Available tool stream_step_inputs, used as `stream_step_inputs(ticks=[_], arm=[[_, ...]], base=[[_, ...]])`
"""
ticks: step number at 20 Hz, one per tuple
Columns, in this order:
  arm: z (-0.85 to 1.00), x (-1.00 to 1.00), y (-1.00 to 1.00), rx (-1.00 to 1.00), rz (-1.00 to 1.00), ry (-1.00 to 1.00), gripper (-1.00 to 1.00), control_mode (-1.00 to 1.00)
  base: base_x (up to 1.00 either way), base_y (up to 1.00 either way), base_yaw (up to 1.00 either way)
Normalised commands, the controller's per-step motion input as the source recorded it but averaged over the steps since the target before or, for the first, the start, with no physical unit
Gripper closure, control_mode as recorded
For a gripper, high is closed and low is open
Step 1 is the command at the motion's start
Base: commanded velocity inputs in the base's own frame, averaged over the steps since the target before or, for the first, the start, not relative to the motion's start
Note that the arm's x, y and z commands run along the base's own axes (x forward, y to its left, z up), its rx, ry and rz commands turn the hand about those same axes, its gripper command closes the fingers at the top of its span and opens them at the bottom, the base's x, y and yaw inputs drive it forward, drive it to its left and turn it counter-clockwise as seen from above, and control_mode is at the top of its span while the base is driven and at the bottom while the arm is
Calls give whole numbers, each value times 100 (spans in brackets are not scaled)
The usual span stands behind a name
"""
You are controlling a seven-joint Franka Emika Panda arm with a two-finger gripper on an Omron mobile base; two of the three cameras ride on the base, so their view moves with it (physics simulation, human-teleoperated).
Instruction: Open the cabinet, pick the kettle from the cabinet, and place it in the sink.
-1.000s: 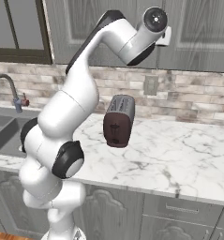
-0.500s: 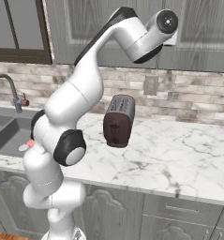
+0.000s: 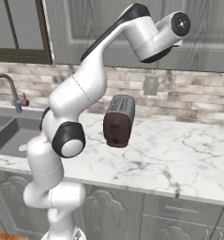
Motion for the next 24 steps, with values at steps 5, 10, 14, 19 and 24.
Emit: stream_step_inputs(ticks=[5,10,14,19,24], arm=[[-13,35,45,-9,0,0,100,-100],[-11,29,48,-10,-4,0,100,-100],[-19,3,39,-2,-7,-1,100,-100],[-29,-18,39,0,-19,-7,100,-100],[-27,-21,44,0,-32,-13,100,-100]], base=[[0,0,0],[0,0,0],[0,0,0],[0,0,0],[0,0,0]])
